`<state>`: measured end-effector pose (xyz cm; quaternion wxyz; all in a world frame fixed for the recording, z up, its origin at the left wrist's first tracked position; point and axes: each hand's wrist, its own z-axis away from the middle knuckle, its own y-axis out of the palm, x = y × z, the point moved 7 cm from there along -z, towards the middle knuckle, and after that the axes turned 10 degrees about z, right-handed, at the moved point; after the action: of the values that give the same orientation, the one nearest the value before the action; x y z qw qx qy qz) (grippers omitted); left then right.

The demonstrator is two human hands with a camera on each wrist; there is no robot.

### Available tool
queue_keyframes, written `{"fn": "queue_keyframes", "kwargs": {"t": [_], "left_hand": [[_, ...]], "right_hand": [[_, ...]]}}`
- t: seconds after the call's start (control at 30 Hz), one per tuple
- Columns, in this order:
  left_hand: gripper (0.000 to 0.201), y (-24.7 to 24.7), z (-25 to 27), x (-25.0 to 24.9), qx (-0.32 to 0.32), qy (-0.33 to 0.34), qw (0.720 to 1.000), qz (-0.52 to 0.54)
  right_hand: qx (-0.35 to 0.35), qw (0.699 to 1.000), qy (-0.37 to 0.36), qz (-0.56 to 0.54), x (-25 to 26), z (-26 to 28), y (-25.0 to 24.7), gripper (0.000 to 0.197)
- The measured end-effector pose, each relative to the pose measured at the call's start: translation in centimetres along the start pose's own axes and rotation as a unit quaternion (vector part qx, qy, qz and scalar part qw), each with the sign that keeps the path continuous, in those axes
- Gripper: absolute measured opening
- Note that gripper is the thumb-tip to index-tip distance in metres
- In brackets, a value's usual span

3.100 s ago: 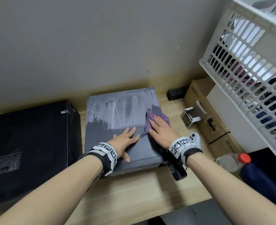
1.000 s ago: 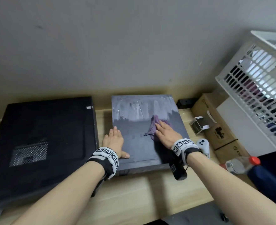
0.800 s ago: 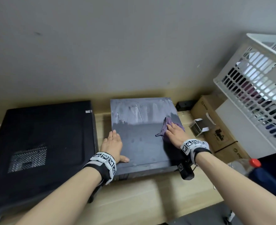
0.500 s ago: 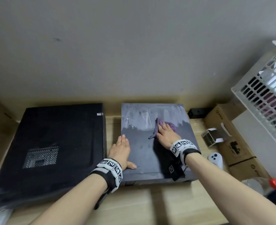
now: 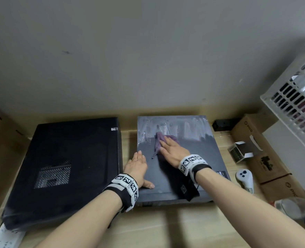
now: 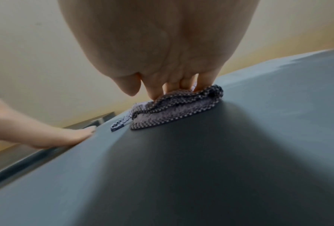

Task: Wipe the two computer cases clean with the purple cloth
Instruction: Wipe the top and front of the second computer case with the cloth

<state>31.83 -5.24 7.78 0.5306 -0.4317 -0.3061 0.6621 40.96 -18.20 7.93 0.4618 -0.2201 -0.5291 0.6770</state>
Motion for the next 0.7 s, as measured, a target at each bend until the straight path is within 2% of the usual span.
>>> {"fn": "queue_keyframes", "kwargs": {"t": [0.17, 0.3, 0.5, 0.63, 0.7], "left_hand": [[0.131, 0.0, 0.0, 0.2, 0.016, 0.007, 1.000, -0.002], [0.128, 0.3, 0.1, 0.7, 0.022, 0.015, 0.999, 0.023], [0.125, 0.4, 0.3, 0.9, 0.011, 0.024, 0.999, 0.043], [0.126, 0.3, 0.2, 1.0, 0.001, 0.030, 0.999, 0.042], [0.127, 0.4, 0.1, 1.1, -0.002, 0.030, 0.998, 0.046]], "right_hand": [[-0.008, 0.995, 0.095, 0.000, -9.0, 3.3, -0.5, 0.058], [0.004, 0.991, 0.130, 0.017, -12.3, 4.6, 0.1, 0.059], [0.025, 0.988, 0.151, 0.013, -10.2, 3.8, 0.7, 0.061], [0.036, 0.993, 0.109, 0.015, -7.3, 3.0, 0.6, 0.062], [0.037, 0.997, 0.066, 0.023, -4.7, 2.3, 0.6, 0.061]]}}
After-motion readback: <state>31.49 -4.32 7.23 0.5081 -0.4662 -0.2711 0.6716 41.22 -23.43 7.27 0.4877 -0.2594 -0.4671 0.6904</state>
